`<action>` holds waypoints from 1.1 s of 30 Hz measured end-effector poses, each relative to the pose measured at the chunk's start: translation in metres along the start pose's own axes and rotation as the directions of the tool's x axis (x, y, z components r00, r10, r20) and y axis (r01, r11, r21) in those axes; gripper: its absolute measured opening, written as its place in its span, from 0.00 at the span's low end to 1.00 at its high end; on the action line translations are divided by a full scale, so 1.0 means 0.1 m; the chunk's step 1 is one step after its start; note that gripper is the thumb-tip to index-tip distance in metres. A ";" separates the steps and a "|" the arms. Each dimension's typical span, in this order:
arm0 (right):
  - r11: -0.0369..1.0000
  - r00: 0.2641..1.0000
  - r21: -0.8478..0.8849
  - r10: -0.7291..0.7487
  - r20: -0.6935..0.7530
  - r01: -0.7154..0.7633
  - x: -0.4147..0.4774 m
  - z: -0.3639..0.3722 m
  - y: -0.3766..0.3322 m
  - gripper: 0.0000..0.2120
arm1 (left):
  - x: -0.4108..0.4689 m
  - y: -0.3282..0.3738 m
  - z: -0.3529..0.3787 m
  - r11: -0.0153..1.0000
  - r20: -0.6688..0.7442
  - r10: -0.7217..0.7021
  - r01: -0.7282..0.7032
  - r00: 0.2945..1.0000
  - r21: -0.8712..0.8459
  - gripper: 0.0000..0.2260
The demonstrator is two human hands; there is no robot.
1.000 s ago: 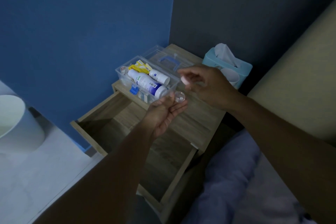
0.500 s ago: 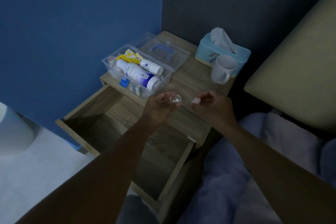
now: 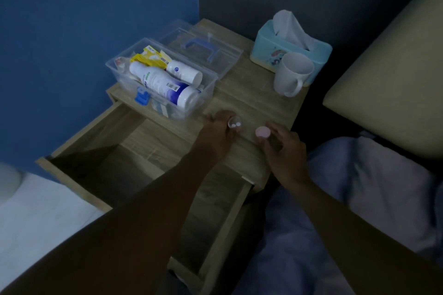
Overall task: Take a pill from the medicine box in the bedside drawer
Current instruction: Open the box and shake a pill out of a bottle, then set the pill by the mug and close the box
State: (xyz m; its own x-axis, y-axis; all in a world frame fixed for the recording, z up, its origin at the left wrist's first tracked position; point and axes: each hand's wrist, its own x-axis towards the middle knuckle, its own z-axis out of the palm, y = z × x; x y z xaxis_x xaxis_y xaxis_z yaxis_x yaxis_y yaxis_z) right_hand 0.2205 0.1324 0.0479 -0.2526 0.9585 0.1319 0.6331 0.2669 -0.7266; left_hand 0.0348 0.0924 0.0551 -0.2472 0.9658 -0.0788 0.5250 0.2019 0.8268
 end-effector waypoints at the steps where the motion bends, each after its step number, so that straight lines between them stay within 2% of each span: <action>1: 1.000 1.000 -0.013 -0.011 -0.007 0.011 -0.01 0.01 0.02 0.20 | 0.03 0.00 0.03 1.000 -0.010 0.002 -0.002 1.000 0.014 0.19; 9: 0.997 1.000 -0.075 -0.004 0.008 0.005 -0.01 0.12 0.18 0.21 | 0.14 -0.01 0.20 0.994 -0.049 -0.017 0.023 0.999 0.111 0.21; 13: 0.996 1.000 -0.087 0.004 0.020 -0.002 0.00 0.16 0.23 0.25 | 0.12 -0.01 0.17 0.993 -0.020 -0.027 0.029 0.999 0.110 0.27; 16: 0.998 0.999 -0.056 0.029 0.036 -0.027 -0.01 0.17 0.24 0.27 | 0.07 -0.02 0.10 0.993 0.011 0.016 -0.017 1.000 0.115 0.31; 18: 0.998 0.996 -0.023 0.062 0.061 -0.060 -0.03 0.15 0.23 0.29 | 0.00 -0.05 0.06 0.981 0.011 0.058 -0.059 0.998 0.183 0.29; 20: 0.999 0.997 -0.015 0.035 0.074 -0.034 -0.07 0.11 0.19 0.28 | -0.06 -0.09 0.03 0.947 0.007 0.095 -0.093 0.995 0.308 0.26; 23: 0.995 0.998 -0.079 -0.064 -0.015 0.062 -0.07 0.09 0.11 0.23 | -0.14 -0.17 0.01 0.872 0.029 0.118 -0.118 0.993 0.476 0.25; 25: 0.996 0.993 -0.086 -0.047 -0.105 0.038 0.01 0.04 0.04 0.21 | -0.16 -0.20 -0.01 0.839 0.049 0.135 -0.140 0.990 0.526 0.25; 27: 0.990 0.977 -0.119 -0.096 -0.189 0.075 0.18 -0.03 -0.03 0.21 | -0.16 -0.20 -0.02 0.825 0.056 0.147 -0.153 0.988 0.544 0.25; 30: 0.974 0.958 -0.174 -0.181 -0.222 0.143 0.52 -0.14 -0.12 0.22 | -0.17 -0.20 -0.01 0.809 0.032 0.173 -0.160 0.984 0.566 0.25; 33: 0.978 0.963 -0.179 -0.146 -0.228 0.106 0.86 -0.16 -0.24 0.26 | -0.17 -0.22 0.01 0.803 0.019 0.191 -0.167 0.981 0.573 0.24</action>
State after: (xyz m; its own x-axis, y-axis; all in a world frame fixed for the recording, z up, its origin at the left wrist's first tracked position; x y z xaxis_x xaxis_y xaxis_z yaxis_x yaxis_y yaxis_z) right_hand 0.1956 0.2098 0.0878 -0.1688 0.9067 0.3864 0.7238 0.3801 -0.5759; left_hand 0.0282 0.0718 0.0378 -0.1266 0.9895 0.0699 0.9291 0.0935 0.3579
